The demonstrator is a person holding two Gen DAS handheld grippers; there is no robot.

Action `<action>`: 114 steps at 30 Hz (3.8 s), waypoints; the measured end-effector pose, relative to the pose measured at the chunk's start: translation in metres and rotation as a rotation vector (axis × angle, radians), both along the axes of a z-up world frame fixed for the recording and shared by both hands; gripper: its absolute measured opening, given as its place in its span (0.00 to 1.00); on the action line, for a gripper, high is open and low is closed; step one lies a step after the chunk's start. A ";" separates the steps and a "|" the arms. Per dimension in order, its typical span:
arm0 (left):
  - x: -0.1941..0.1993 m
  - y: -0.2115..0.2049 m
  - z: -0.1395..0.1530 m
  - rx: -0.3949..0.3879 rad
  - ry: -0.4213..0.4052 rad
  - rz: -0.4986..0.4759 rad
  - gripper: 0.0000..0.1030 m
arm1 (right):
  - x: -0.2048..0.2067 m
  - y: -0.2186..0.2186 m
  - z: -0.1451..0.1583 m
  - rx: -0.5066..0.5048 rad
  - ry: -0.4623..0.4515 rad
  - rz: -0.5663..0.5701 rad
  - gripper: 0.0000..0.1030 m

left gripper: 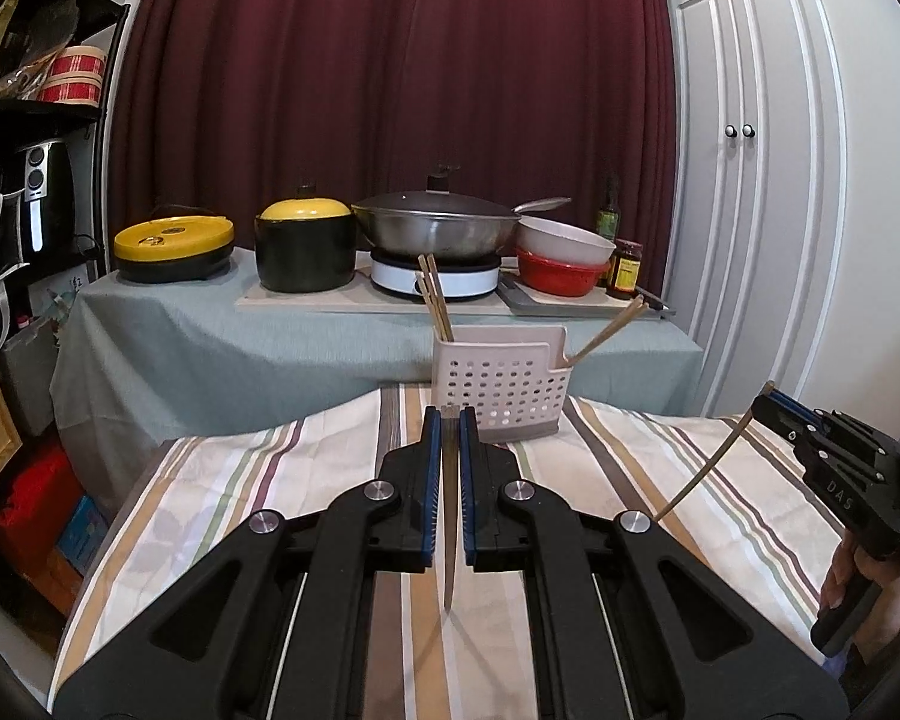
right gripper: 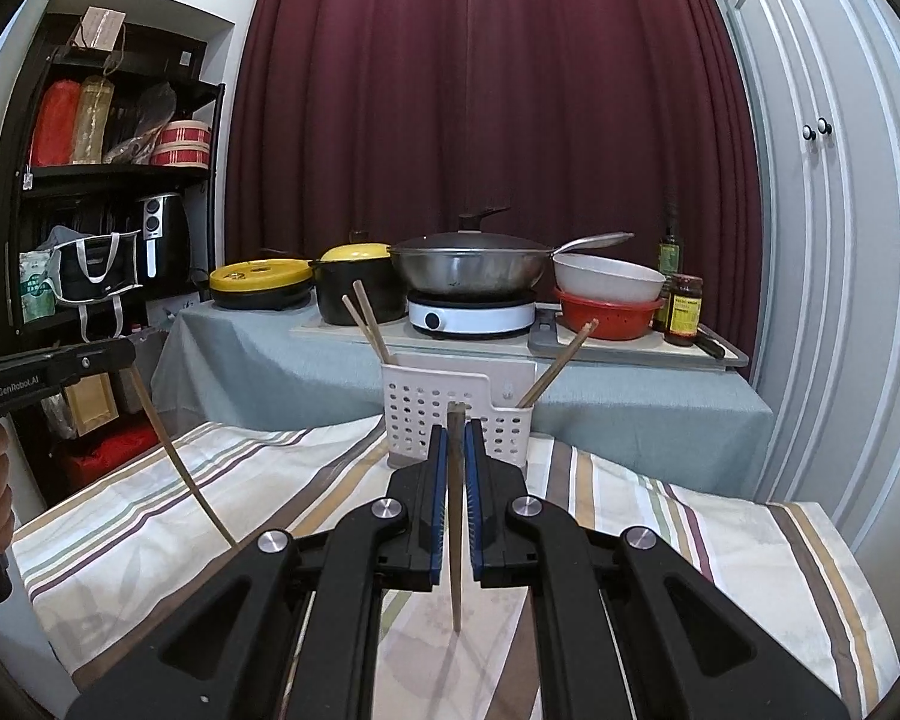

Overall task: Organize utensils
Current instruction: 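Lift both held chopsticks and carry them over the white holder, then lower both chopsticks into the holder and open both tools, then pull both open tools back from the holder toward the loose chopsticks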

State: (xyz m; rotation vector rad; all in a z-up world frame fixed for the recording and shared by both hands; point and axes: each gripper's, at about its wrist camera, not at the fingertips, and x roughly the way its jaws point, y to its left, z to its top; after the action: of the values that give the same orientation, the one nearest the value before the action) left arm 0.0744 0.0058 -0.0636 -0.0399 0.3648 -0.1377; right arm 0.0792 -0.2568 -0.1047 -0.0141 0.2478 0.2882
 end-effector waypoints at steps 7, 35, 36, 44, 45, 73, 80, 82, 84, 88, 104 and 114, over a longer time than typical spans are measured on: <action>0.015 -0.001 0.016 -0.001 -0.034 -0.011 0.06 | 0.016 0.003 0.017 0.005 -0.047 0.012 0.07; 0.177 -0.038 0.127 -0.016 -0.215 -0.052 0.06 | 0.166 0.004 0.117 0.045 -0.269 0.034 0.07; 0.185 -0.040 0.130 -0.015 -0.224 -0.047 0.06 | 0.171 0.004 0.118 0.048 -0.270 0.033 0.07; 0.230 -0.051 0.119 0.009 -0.213 -0.036 0.06 | 0.208 0.008 0.108 0.052 -0.259 0.029 0.07; 0.233 -0.053 0.114 0.015 -0.209 -0.032 0.06 | 0.212 0.009 0.106 0.051 -0.254 0.027 0.07; 0.232 -0.065 0.043 0.077 -0.141 -0.028 0.61 | 0.222 0.016 0.052 0.005 -0.101 -0.018 0.49; 0.187 -0.059 0.046 0.086 -0.144 -0.009 0.69 | 0.176 0.013 0.060 0.002 -0.111 -0.039 0.54; 0.172 -0.056 0.044 0.082 -0.133 -0.004 0.69 | 0.159 0.012 0.059 0.004 -0.109 -0.042 0.55; 0.156 -0.054 0.040 0.082 -0.121 -0.003 0.69 | 0.143 0.012 0.056 -0.003 -0.106 -0.046 0.56; 0.120 -0.051 0.025 0.084 -0.090 0.004 0.69 | 0.110 0.012 0.043 -0.002 -0.080 -0.047 0.56; 0.015 -0.041 -0.051 0.093 0.075 0.043 0.70 | 0.011 0.007 -0.031 0.001 0.082 -0.060 0.56; -0.022 -0.041 -0.087 0.110 0.144 0.058 0.70 | -0.028 0.005 -0.072 -0.011 0.166 -0.068 0.56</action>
State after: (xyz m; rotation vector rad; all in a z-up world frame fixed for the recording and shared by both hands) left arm 0.0522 -0.0347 -0.1503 0.0487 0.5144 -0.0577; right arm 0.0511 -0.2520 -0.1767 0.0077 0.4143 0.2206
